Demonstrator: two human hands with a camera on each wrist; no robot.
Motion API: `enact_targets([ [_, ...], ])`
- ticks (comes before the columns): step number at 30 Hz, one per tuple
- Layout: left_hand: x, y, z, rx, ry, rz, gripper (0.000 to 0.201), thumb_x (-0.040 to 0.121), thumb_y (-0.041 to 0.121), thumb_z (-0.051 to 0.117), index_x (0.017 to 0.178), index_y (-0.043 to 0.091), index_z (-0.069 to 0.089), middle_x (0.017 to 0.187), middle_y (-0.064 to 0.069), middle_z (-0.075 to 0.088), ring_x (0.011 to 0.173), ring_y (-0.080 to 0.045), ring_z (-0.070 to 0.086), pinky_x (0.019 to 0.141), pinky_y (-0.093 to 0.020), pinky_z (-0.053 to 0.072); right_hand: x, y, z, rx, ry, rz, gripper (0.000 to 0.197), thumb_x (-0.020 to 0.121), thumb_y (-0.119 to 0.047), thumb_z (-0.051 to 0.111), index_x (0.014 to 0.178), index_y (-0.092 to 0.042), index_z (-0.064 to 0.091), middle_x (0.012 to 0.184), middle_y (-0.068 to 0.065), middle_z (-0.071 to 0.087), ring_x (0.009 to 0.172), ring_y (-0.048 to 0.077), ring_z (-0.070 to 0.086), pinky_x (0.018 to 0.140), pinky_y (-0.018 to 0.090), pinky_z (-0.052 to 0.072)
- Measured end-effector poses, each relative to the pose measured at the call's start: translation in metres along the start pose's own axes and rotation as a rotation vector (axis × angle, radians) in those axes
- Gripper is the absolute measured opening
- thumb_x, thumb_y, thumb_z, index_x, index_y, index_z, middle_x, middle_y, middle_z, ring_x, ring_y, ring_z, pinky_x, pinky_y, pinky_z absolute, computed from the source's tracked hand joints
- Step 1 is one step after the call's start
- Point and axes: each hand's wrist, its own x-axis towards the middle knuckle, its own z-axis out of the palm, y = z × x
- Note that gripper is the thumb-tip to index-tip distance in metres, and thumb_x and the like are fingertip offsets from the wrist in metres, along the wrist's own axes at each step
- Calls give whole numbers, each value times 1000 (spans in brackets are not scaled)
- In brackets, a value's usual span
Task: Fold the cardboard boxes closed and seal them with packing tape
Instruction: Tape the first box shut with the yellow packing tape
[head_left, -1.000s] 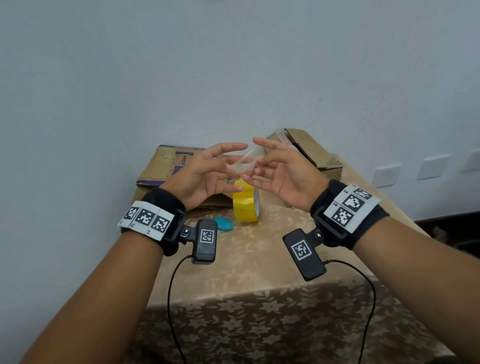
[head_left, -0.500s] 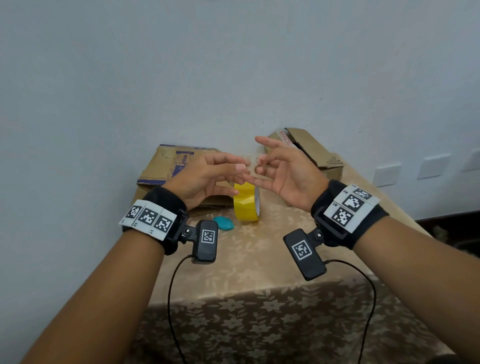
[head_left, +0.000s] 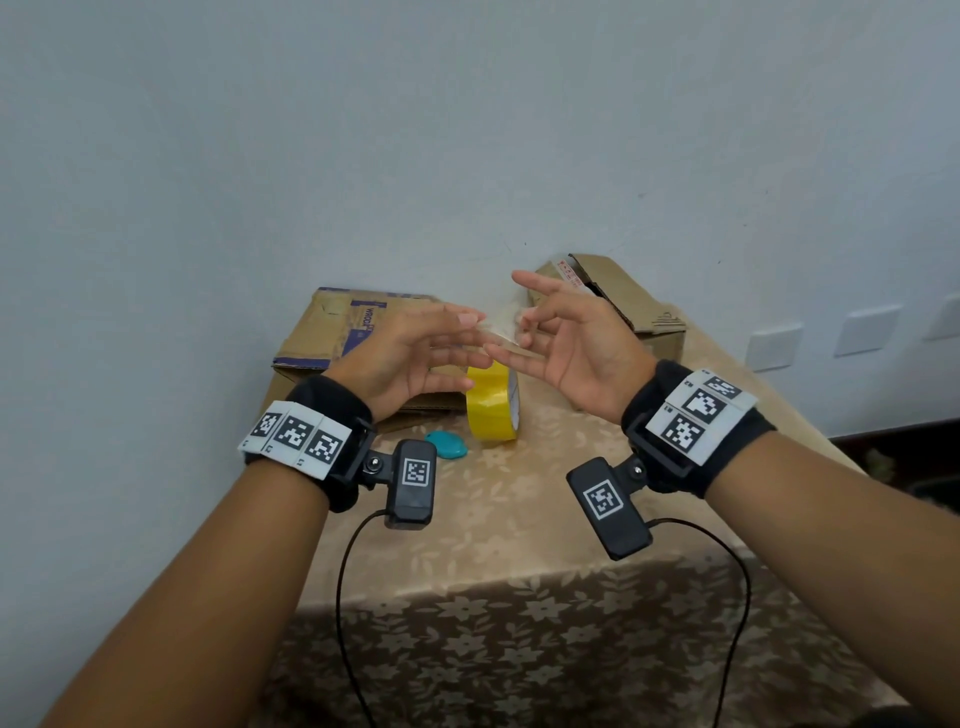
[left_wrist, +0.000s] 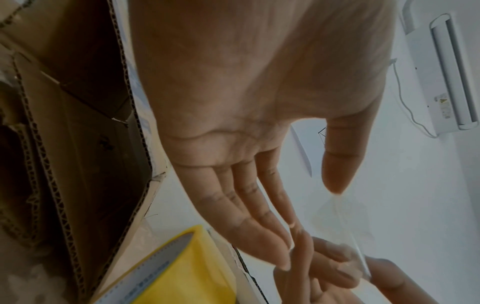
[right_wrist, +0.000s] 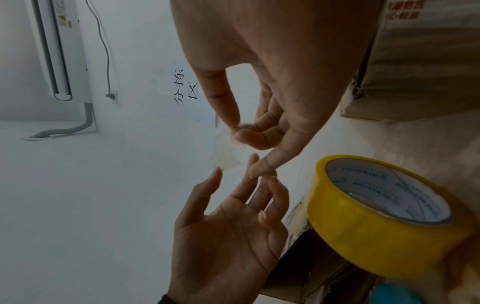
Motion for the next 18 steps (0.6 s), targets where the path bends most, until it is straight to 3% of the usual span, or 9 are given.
enact_targets([
  [5,-1,1,1,-6,-42,-63,35,96,38,55,102,11,76,109,-11,73,95,-24,70,70,-32,59,2,1,-1,16,10,-23,50,91,8,48,137,-10,57,74,8,57,63,18,56,88,49,61],
  [9,0,-3,0,42,-76,-17,20,91,28,65,105,16,74,117,-9,71,105,-24,69,75,-31,59,2,1,-2,3,22,-46,49,93,7,49,137,-10,56,74,7,59,64,19,59,95,49,59],
  [15,5,-8,0,35,-34,43,31,87,19,76,114,7,69,114,-13,70,102,-22,68,71,-27,59,3,2,-2,-43,30,-56,48,93,5,50,138,-12,57,74,6,64,73,23,65,101,49,56],
  [18,6,-8,-1,10,-15,60,20,87,18,72,104,8,68,111,-16,69,99,-22,68,70,-28,59,3,2,-3,-39,30,-59,48,93,6,50,137,-13,58,74,7,65,75,25,67,101,49,56],
])
